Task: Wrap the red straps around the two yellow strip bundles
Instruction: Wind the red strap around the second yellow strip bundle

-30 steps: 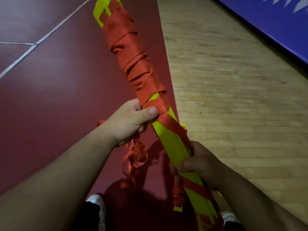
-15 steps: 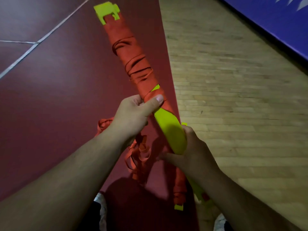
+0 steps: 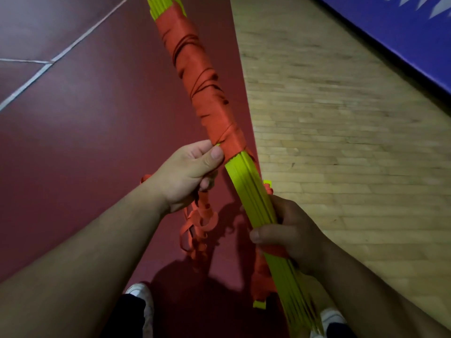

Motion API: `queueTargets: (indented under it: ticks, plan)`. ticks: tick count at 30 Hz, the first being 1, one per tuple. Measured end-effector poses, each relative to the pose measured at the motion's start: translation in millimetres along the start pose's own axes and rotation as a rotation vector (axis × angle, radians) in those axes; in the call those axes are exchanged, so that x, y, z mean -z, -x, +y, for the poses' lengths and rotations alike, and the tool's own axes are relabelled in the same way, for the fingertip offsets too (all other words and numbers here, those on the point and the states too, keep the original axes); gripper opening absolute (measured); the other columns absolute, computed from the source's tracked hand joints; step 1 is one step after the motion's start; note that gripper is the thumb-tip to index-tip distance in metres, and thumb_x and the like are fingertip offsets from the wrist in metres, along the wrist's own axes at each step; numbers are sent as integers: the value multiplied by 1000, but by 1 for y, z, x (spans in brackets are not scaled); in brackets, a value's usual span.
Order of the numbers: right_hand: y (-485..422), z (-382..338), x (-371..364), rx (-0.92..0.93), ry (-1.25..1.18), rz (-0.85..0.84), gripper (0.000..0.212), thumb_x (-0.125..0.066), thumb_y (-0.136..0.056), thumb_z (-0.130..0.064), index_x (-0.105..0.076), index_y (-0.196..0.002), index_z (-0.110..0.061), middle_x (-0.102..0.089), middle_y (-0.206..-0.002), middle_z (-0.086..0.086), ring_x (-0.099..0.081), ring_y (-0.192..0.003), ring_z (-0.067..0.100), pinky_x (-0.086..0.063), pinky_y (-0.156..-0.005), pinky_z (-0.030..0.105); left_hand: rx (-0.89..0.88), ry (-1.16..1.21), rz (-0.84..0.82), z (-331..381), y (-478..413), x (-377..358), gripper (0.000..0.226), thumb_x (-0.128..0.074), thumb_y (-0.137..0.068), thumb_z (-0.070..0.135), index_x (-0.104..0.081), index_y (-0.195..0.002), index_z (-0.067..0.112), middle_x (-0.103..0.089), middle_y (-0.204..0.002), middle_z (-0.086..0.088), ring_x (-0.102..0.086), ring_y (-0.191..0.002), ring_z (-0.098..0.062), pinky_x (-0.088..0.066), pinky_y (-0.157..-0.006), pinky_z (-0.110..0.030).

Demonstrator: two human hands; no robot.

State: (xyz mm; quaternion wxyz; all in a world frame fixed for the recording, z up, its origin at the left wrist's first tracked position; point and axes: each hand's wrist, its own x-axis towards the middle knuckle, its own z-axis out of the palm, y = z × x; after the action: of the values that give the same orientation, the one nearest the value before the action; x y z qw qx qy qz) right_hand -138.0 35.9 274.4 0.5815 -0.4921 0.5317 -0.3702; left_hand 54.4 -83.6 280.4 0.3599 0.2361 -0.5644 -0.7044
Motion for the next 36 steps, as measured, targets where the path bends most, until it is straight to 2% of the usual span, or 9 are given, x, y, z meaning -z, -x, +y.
queueTargets:
  ticks: [3, 7, 10, 14, 18, 22, 25, 30, 36]
  plan:
    - [2, -1, 5, -54, -234, -171, 62, -72, -54, -21, -59, -108, 6, -60, -71, 14, -58, -50, 22, -46, -53, 27, -13, -18, -23, 4, 2, -2, 41, -78, -65, 68, -73, -81, 31, -41, -56, 14, -33, -40, 0, -24, -43, -18]
    - [3, -1, 9, -135, -284, -279, 48, -69, -57, -21, -60, -97, 6, -62, -68, 15, -59, -48, 23, -48, -48, 25, 4, -111, 26, -1, 4, -3, 42, -74, -64, 73, -72, -75, 32, -42, -52, 15, -34, -40, -1, -18, -48, -28]
    - [2, -6, 14, -177, -157, -197, 52, -74, -63, -26, -66, -109, -3, -68, -87, 24, -66, -67, 31, -55, -60, 34, 29, -166, 214, -5, 2, -6, 52, -71, -73, 64, -63, -85, 15, -40, -50, 5, -33, -41, -7, -19, -48, -28]
    - [-2, -5, 9, -163, 301, 56, 67, -86, -65, -47, -59, -126, -38, -74, -110, -8, -71, -99, 10, -57, -90, 36, 34, -221, 365, -4, -1, -11, 56, -72, -83, 52, -55, -95, 0, -37, -57, -6, -35, -39, -7, -26, -38, -18]
    - [-6, 2, -2, -55, 592, 287, 44, -82, -75, -33, -61, -113, -40, -68, -91, -18, -62, -82, -8, -42, -64, 5, 40, -325, 330, 9, 1, -15, 45, -70, -82, 47, -57, -88, 5, -36, -61, -10, -37, -34, -3, -28, -37, -13]
    - [-5, 0, 4, 5, 616, 326, 31, -81, -76, -25, -59, -89, -42, -67, -78, -14, -60, -75, -8, -41, -57, 9, 37, -369, 302, 16, 3, -16, 32, -59, -79, 47, -53, -77, 16, -38, -55, -8, -36, -31, -2, -25, -35, -13]
    - [-1, -1, 0, -30, 456, 250, 31, -85, -75, -21, -67, -93, -38, -72, -80, -15, -65, -71, -4, -45, -58, 9, 7, -318, 298, 11, 2, -13, 33, -66, -86, 50, -54, -75, 21, -41, -47, 2, -36, -32, -3, -26, -35, -14]
    - [1, -3, -1, -63, 112, 57, 24, -83, -69, -15, -71, -90, -18, -72, -75, 9, -69, -64, 25, -54, -58, 36, 2, -233, 109, 12, 2, 1, 33, -74, -71, 50, -59, -71, 21, -44, -46, 2, -31, -39, -12, -24, -42, -18]
    - [3, -2, 16, -218, -280, -178, 35, -71, -69, -5, -63, -103, 1, -65, -82, 29, -66, -62, 36, -55, -58, 38, -58, -205, -3, 16, 8, 1, 19, -67, -79, 34, -68, -90, 18, -52, -57, 12, -39, -42, -2, -26, -44, -18]
